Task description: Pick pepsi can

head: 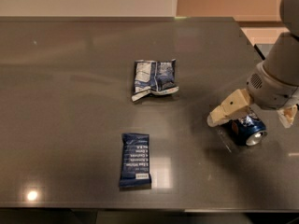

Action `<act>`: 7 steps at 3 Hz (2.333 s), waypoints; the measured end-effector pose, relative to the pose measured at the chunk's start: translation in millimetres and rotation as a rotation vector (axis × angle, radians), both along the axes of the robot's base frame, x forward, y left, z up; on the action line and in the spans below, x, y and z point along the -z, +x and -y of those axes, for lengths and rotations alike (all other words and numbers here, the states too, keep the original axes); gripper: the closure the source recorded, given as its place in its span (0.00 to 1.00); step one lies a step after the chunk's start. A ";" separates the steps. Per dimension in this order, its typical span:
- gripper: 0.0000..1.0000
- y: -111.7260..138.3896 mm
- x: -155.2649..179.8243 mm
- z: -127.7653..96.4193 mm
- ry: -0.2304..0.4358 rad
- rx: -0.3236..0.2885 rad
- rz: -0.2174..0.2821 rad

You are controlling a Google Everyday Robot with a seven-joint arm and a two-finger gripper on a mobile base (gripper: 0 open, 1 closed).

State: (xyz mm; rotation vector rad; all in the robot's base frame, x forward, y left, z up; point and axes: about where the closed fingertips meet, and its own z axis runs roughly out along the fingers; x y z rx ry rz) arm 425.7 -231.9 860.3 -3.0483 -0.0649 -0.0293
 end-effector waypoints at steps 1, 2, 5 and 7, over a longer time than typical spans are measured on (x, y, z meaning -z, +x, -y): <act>0.00 5.3 6.6 2.4 -0.028 -0.058 0.000; 0.00 13.4 9.6 6.0 -0.066 -0.099 0.007; 0.39 15.3 27.2 11.9 -0.088 -0.133 -0.021; 0.85 15.4 8.1 -8.3 -0.101 -0.112 0.004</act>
Offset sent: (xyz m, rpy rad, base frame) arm 0.0168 -0.0139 -0.0126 -0.1192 0.0161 0.1480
